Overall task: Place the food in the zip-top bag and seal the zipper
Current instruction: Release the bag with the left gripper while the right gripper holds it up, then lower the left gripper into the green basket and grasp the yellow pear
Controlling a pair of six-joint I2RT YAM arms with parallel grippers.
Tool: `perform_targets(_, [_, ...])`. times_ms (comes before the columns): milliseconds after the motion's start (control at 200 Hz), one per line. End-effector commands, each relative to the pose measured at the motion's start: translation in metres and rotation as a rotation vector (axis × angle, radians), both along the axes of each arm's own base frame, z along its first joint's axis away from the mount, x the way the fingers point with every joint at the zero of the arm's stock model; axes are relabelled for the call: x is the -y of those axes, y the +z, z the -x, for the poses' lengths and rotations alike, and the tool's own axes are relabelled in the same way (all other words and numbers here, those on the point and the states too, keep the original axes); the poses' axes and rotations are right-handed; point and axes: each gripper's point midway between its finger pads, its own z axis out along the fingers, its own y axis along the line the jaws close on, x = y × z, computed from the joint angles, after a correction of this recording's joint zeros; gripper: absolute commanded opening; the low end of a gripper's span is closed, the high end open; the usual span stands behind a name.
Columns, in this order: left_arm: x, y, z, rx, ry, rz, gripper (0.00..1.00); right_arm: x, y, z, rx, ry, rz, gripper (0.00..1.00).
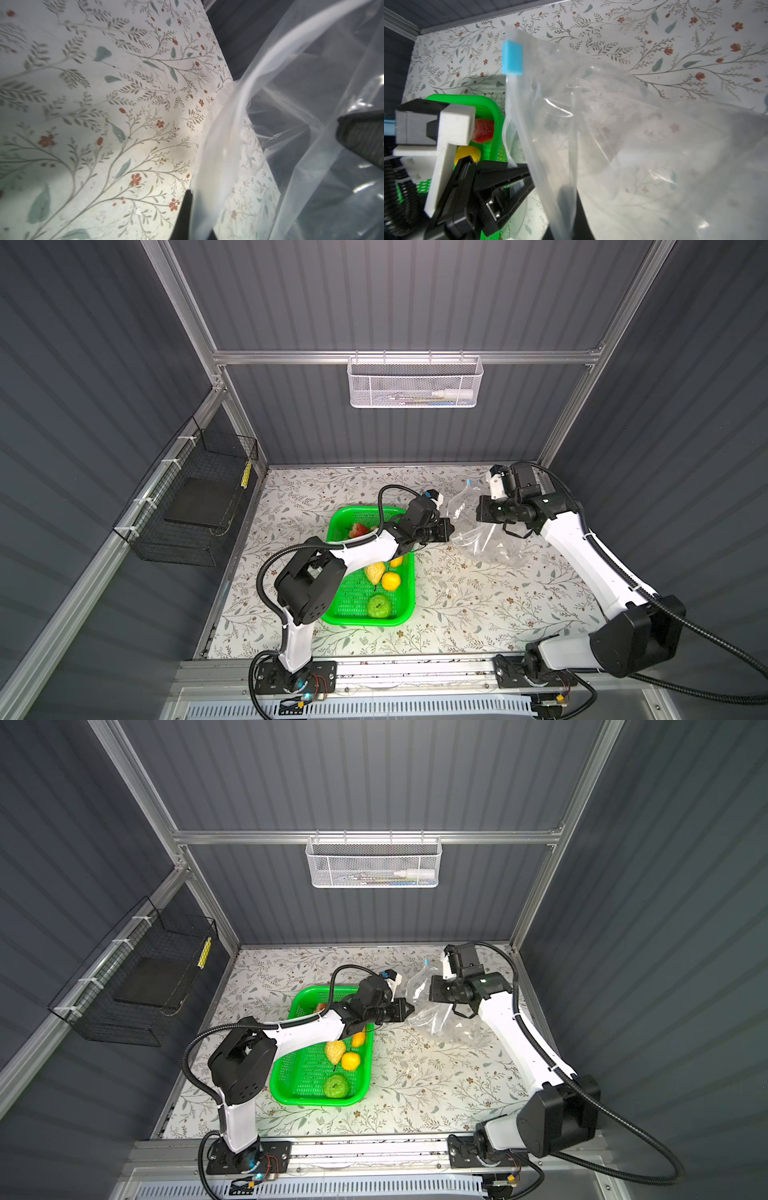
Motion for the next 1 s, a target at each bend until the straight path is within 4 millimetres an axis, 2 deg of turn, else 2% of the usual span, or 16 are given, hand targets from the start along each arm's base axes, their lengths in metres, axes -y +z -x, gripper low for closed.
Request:
perform_targets(0, [-0.021,0.03,-0.004,0.104,0.035,-0.051,0.35,-0.017,0.011,-0.005,0.029,0.03,-0.078,0.01])
perform_targets(70, [-0.03,0.037,-0.005,0.133,0.042,-0.078,0.56,-0.023,0.014,-0.005,0.037,0.045,-0.098,0.01])
perform_targets(115, [-0.036,0.042,-0.004,0.141,0.043,-0.089,0.65,-0.027,0.014,-0.006,0.041,0.057,-0.109,0.01])
perform_targets(200, [-0.051,0.049,-0.003,0.151,0.046,-0.112,0.75,-0.032,0.015,-0.007,0.047,0.066,-0.123,0.01])
perform_targets(280, [-0.071,0.054,-0.001,0.155,0.061,-0.151,0.81,-0.033,0.013,-0.008,0.047,0.067,-0.125,0.02])
perform_targets(400, [-0.107,0.057,0.005,0.153,0.113,-0.237,0.99,-0.034,0.011,-0.009,0.049,0.065,-0.131,0.03])
perform_targets(560, [-0.154,0.052,0.017,0.124,0.209,-0.342,0.99,-0.038,0.011,-0.011,0.057,0.069,-0.153,0.03])
perform_targets(715, [-0.178,0.048,0.028,0.102,0.256,-0.368,0.99,-0.046,0.011,-0.014,0.059,0.082,-0.194,0.03])
perform_targets(890, [-0.218,0.014,0.036,0.003,0.342,-0.463,0.99,-0.048,0.011,-0.015,0.062,0.086,-0.198,0.04])
perform_targets(996, [-0.23,-0.007,0.043,-0.063,0.373,-0.486,0.99,-0.047,0.009,-0.013,0.06,0.084,-0.194,0.04])
